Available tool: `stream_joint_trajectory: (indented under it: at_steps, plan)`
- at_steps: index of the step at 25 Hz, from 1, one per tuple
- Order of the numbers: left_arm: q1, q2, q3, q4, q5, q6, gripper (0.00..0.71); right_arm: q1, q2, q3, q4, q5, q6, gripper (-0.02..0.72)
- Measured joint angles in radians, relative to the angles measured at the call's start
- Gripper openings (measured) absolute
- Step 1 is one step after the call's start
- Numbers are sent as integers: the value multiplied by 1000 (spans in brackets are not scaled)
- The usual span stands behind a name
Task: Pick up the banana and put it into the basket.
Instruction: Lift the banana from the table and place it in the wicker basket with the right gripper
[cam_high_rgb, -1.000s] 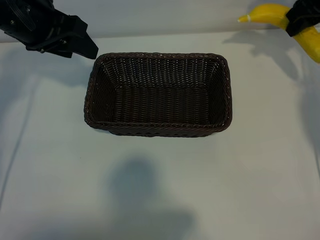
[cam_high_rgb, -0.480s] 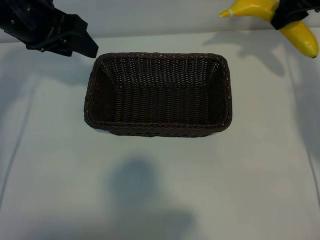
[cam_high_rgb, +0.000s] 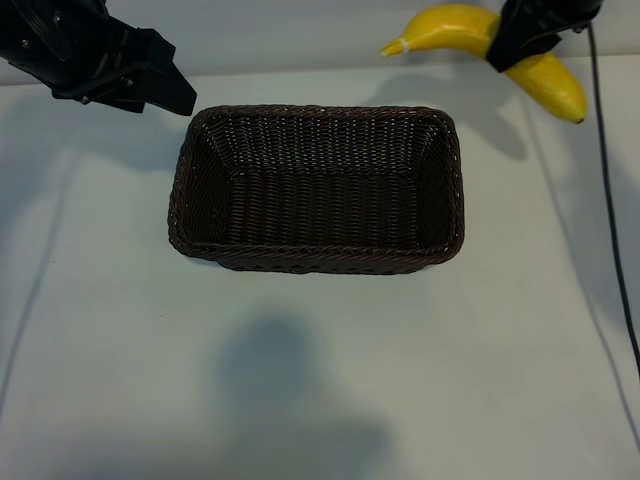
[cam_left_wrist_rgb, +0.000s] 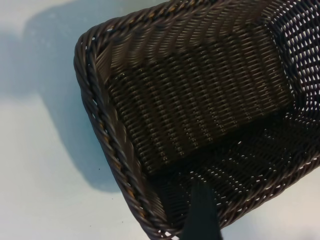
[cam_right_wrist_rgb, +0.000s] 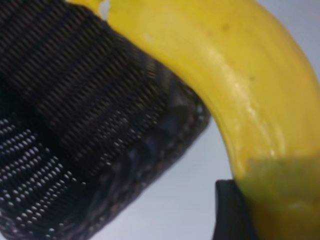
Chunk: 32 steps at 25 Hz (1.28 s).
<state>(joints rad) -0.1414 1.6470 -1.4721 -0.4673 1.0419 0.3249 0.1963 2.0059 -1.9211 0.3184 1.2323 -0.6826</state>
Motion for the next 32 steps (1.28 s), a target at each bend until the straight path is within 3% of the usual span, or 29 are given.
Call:
stream_joint_trajectory:
  at_steps: [17,22,27,32]
  plan:
    - [0,0,0,21,-6,3,595,221,-1,0,-31,-2,12,416]
    - [0,0,0,22,-7,3,595,277,-1,0,-30,1,-76,416]
    - [0,0,0,22,-8,3,595,293,-1,0,-22,8,-233,416]
    - [0,0,0,22,-9,3,595,293,-1,0,-12,9,-313,416]
